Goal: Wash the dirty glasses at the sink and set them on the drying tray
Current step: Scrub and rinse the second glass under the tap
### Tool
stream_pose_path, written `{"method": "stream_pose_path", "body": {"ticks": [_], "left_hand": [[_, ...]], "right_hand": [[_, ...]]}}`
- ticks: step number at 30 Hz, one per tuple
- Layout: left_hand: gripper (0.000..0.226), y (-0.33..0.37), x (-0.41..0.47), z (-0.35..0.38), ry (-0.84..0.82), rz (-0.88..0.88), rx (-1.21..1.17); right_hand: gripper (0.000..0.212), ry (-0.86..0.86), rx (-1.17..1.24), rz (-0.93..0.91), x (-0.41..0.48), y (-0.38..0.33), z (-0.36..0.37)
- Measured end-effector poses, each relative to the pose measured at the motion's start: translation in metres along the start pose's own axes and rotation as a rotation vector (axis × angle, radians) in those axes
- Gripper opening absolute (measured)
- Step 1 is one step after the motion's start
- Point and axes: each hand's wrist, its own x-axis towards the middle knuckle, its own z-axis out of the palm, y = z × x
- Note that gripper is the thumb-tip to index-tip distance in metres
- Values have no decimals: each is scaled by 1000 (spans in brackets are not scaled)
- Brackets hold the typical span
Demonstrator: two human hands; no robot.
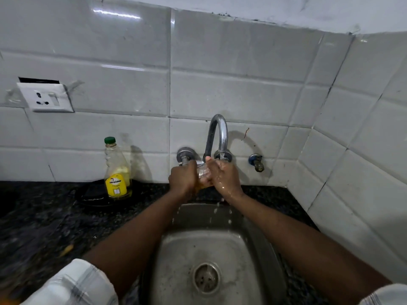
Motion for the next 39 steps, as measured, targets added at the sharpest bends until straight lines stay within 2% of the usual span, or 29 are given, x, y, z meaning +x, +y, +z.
{"method": "stream_pose_path", "body": {"ticks": [1, 2, 3, 4, 6, 7, 8, 9, 12, 13, 14, 15, 17, 18, 19, 20, 22, 23, 24, 25, 27, 28, 29, 31, 33, 35, 36, 38, 39], "left_hand": [[55, 4, 2, -2, -142, -205, -75], [58, 5, 3, -3, -221, -305, -136], [55, 4, 4, -2, -213, -316, -157], [50, 2, 3, 1, -130, -237, -135], [42, -4, -3, 5, 130, 109, -36], [41, -7, -9, 6, 203, 266, -1], [41, -6, -12, 6, 215, 329, 32], [42, -4, -11, 5, 169, 254, 18], [40, 8, -2, -1, -194, -242, -19], [40, 8, 1, -2, -223, -275, -10], [42, 5, 1, -1, -169, -244, 3], [43, 1, 2, 3, -43, -118, 19], [36, -6, -8, 4, 179, 296, 44], [30, -6, -13, 3, 207, 412, 70], [27, -3, -15, 1, 196, 412, 64], [28, 2, -9, 1, 143, 279, 42], [34, 10, 0, -1, -50, -129, 6], [40, 13, 0, -2, -125, -251, -2], [49, 12, 1, -2, -109, -263, 21], [55, 9, 3, 0, -34, -172, 64], [46, 4, -3, 2, 133, 185, 107], [38, 2, -9, 2, 153, 310, 107], [33, 1, -11, 2, 151, 348, 93], [32, 7, -5, 0, 56, 103, 64], [33, 12, 1, -6, -151, -180, 77], [43, 11, 7, -8, -166, -225, 74], [43, 12, 4, -7, -80, -142, 61], [33, 10, -7, -1, 111, 165, 49], [29, 6, -14, 1, 151, 292, 55]], "right_hand": [[43, -16, -41, -27, 0, -1, -3], [40, -23, -66, -37, -1, -1, -8], [37, -31, -69, -37, -1, -1, -10], [35, -35, -54, -14, -1, -2, -10], [38, -10, 34, 98, 4, -2, -8], [40, 17, 51, 135, 6, -2, -8], [40, 32, 41, 129, 7, -3, -8], [40, 14, 15, 95, 6, -3, -8], [35, -55, -76, 3, -2, -1, -11], [33, -31, -80, -6, -4, 0, -12], [32, -6, -60, 5, -5, 1, -11], [31, 20, 0, 50, -4, 2, -8], [35, 80, 164, 188, 1, -2, -3], [37, 102, 204, 213, 4, -4, -2], [38, 93, 203, 183, 4, -3, -2], [38, 63, 140, 115, 3, -2, -3], [35, -16, 50, 18, 1, 0, -7], [35, -33, 57, 24, 1, 2, -8], [35, -32, 80, 43, 0, 2, -9], [37, -24, 126, 64, 2, 4, -8], [42, 3, 193, 128, 7, 4, -6], [44, 10, 197, 151, 9, 3, -6], [44, 7, 196, 149, 7, 0, -6], [41, -46, 129, 75, 2, -2, -8], [36, -102, 77, 31, -4, 0, -11], [35, -130, 105, 56, -7, 1, -11], [37, -122, 123, 76, -6, 0, -11], [41, -62, 144, 129, 1, -3, -10], [42, -41, 154, 142, 3, -4, -10]]}}
